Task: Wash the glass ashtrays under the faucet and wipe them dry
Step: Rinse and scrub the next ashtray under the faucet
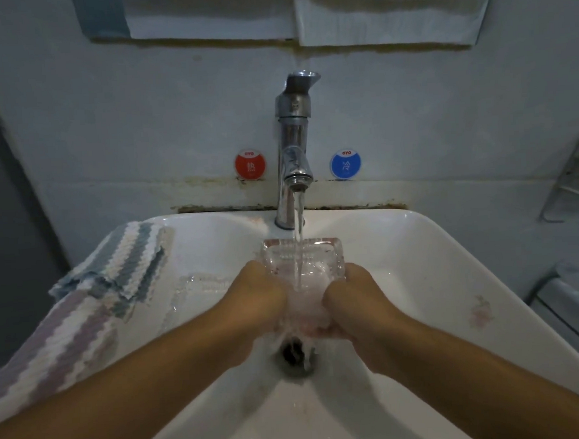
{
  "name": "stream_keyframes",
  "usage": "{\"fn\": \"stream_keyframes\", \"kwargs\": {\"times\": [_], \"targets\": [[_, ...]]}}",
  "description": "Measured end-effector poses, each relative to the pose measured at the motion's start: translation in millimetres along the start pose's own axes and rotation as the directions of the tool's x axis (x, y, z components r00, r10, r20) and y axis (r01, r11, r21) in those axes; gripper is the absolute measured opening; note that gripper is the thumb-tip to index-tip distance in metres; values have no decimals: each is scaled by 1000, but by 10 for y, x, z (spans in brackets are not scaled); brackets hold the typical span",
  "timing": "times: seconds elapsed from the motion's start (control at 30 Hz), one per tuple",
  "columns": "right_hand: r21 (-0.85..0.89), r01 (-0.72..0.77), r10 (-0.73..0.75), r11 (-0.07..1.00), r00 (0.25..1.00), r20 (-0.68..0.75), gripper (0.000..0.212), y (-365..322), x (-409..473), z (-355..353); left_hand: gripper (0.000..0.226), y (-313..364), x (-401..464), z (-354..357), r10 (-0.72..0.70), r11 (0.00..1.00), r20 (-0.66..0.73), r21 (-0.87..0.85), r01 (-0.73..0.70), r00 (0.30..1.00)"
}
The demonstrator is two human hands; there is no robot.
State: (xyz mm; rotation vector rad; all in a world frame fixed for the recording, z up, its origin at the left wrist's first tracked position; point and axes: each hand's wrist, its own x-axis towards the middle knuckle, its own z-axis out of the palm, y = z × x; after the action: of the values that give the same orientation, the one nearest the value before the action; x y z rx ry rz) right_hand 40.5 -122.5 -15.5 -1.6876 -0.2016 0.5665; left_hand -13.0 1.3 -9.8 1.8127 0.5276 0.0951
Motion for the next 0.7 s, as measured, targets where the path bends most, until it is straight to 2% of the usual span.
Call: {"fn": "stream_keyframes", "kwargs": {"times": [0.17, 0.3, 0.43, 0.57, 0.7], "targets": [[-39, 8, -9, 999, 999, -34, 32, -63, -94, -56, 13, 92, -63, -30, 51, 996, -25, 78, -49, 998], [-90, 2, -10, 996, 996, -94, 26, -54, -123, -46, 25, 80, -44, -63, 41, 983, -131, 183, -16, 991], [-247, 74, -122, 966, 975, -187, 18, -63, -109, -52, 31, 110, -29, -96, 2, 974, -92, 225, 19, 996], [-469, 138, -240, 872, 956, -166, 7, -177, -101, -140, 30, 125, -19, -88, 23, 983, -65, 181, -10, 998], [-653, 127, -312, 747, 934, -176, 12, -267, -90, -229, 30, 124, -51, -16, -3, 997, 14, 72, 2, 1000]]}}
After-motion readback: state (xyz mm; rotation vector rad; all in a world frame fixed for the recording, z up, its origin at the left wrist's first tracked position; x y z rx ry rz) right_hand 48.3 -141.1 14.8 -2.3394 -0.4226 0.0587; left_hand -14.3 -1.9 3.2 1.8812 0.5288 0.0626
